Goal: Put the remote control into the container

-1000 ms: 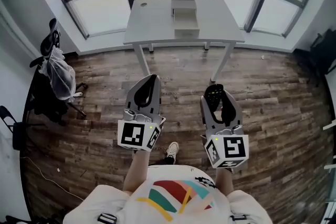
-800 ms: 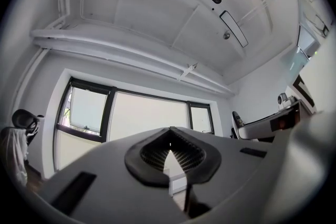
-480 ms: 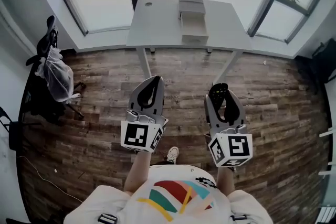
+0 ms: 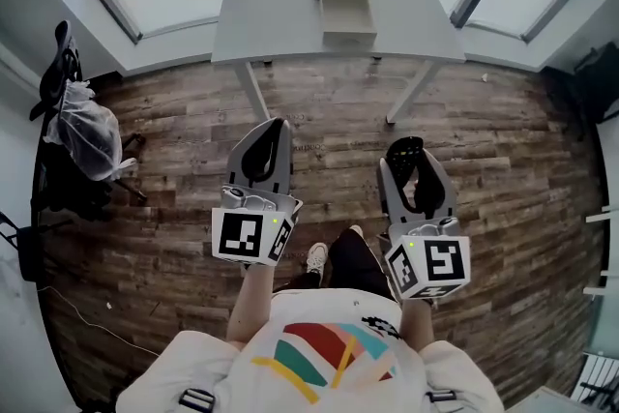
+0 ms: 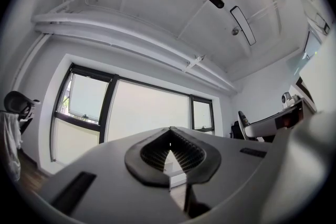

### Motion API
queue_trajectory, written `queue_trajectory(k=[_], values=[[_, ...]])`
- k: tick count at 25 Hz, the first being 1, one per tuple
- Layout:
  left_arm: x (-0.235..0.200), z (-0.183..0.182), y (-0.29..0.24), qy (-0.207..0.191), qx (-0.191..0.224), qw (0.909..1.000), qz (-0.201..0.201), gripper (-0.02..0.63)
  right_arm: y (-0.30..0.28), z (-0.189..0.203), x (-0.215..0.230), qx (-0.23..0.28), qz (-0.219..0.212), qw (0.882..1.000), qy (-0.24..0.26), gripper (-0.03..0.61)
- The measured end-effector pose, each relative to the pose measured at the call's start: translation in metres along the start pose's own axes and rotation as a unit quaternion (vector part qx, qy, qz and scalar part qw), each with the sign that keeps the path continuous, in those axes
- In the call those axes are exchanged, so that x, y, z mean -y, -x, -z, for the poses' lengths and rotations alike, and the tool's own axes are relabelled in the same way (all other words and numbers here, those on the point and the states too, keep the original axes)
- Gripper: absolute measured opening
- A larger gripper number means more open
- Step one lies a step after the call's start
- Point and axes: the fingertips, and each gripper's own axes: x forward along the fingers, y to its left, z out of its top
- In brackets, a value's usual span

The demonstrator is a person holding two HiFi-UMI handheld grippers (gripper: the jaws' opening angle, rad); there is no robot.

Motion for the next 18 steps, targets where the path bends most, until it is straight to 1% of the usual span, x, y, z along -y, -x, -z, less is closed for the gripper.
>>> queue_trajectory(k=[3, 6, 9, 12, 15, 18], values=[[-0.001, 0.008, -0.023, -0.009, -0.001, 1.0000, -0.002, 0.008, -0.024, 0.004, 0.015, 0.000, -0.011, 1.000, -0.002, 0.235], [-0.010, 0.009, -0.047, -0.022, 0.001, 0.9996, -0.015, 0.008, -0.057, 0.006, 0.028, -0.003, -0.026, 1.000, -0.004, 0.235], [-0.021, -0.004, -0.071, -0.031, 0.010, 0.9990, -0.030, 0.006, -0.091, -0.008, 0.042, 0.004, -0.040, 0.999, 0.003, 0.235], [-0.039, -0.018, -0.101, -0.038, 0.027, 0.9977, -0.049, 0.008, -0.124, -0.024, 0.056, 0.014, -0.046, 0.999, 0.018, 0.235], [-0.051, -0.020, -0.132, -0.042, 0.036, 0.9964, -0.064, 0.006, -0.151, -0.030, 0.071, 0.018, -0.057, 0.998, 0.023, 0.235], [-0.054, -0.018, -0.162, -0.044, 0.040, 0.9956, -0.072, 0.008, -0.171, -0.037, 0.091, 0.023, -0.063, 0.997, 0.027, 0.235]])
